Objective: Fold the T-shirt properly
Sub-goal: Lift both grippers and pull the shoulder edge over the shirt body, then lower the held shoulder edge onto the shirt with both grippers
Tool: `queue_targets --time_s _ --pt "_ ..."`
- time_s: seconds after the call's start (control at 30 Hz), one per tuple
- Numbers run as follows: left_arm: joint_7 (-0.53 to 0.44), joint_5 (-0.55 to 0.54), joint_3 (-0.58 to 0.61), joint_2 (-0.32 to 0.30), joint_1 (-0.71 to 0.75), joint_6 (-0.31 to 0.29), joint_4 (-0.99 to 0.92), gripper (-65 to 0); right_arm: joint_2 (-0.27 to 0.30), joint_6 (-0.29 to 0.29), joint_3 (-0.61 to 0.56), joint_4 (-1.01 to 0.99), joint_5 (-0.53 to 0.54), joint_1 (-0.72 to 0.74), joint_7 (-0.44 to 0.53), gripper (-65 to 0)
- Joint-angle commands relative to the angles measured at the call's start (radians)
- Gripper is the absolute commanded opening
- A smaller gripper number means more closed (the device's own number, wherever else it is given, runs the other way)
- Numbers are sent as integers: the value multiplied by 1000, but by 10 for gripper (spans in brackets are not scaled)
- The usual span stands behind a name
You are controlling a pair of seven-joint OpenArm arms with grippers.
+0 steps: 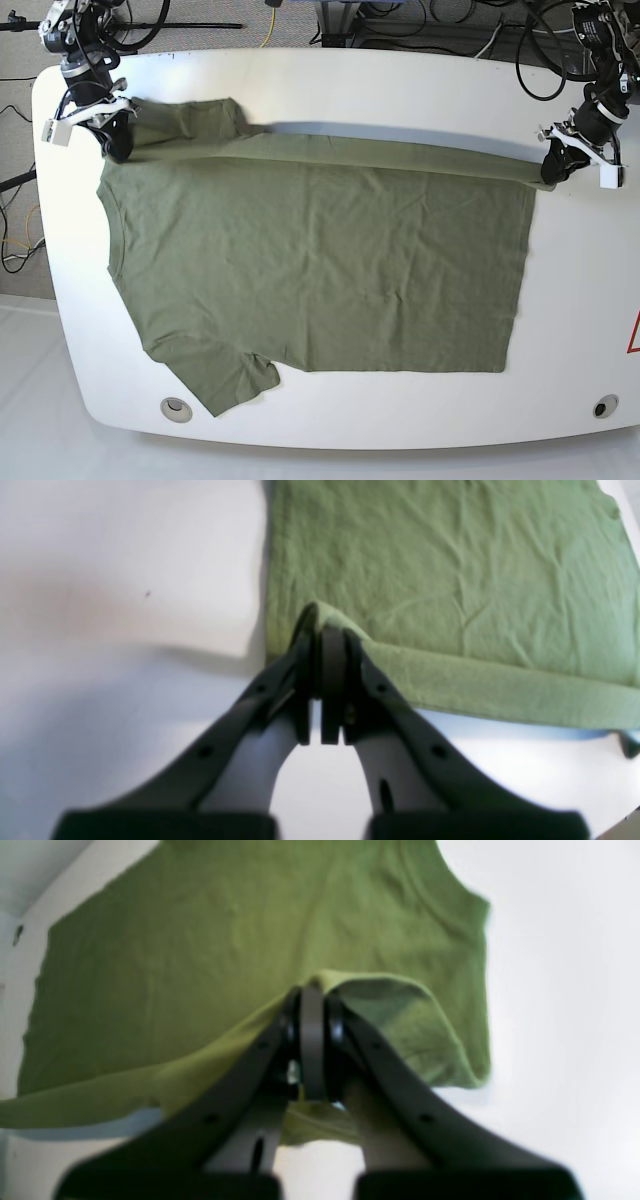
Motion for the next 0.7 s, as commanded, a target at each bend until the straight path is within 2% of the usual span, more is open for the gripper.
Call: queue_targets --time_s 0.0,0.23,0.67 --pt "-16 -7 -6 -12 -18 -2 11 -650 16 8 8 22 5 14 21 -650" --pt "-6 27 -5 -13 -54 -1 8 -650 19 4 11 20 -51 58 3 -650" --pt "-7 20 -5 -15 -58 -13 -4 -650 46 3 6 10 -76 83 -12 -650"
